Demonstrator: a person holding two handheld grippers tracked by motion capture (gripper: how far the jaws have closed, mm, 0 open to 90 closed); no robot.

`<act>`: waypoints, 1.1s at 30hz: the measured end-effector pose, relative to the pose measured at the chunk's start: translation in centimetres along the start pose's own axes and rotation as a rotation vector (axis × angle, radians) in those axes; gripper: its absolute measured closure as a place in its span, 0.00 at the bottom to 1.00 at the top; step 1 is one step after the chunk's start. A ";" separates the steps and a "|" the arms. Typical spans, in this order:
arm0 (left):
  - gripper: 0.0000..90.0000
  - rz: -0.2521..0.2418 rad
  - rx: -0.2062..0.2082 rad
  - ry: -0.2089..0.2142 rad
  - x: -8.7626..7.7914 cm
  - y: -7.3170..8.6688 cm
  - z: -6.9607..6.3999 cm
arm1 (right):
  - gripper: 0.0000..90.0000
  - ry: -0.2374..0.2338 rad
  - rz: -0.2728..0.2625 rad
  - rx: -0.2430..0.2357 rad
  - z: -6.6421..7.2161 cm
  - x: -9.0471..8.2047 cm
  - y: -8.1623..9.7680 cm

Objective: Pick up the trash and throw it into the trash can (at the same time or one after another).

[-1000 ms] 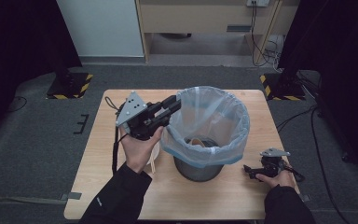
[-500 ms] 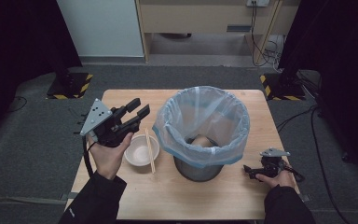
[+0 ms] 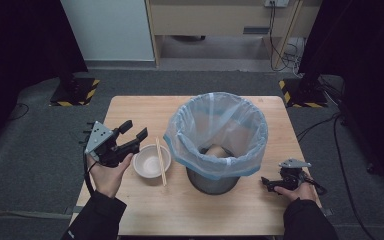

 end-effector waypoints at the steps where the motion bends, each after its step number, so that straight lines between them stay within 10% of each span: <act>1: 0.40 0.012 -0.005 -0.007 0.1 0.5 0.3 | 0.02 0.000 0.000 0.000 0.0 0.0 0.0; 17: 0.37 0.211 -0.012 -0.054 2.5 6.8 1.8 | 0.01 -0.002 0.003 -0.009 0.0 0.0 0.0; 33: 0.39 0.357 0.016 -0.030 5.3 10.8 0.3 | 0.01 -0.003 0.003 -0.010 0.0 0.0 0.0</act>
Point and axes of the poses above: each handheld gripper's, and its own axes: x roughly forward along the jaws, y roughly out of its underside, z roughly to its left, the point moved 6 cm from there along x, roughly forward along the jaws, and after that the axes turned 3 degrees about x, right-handed, at the moved point
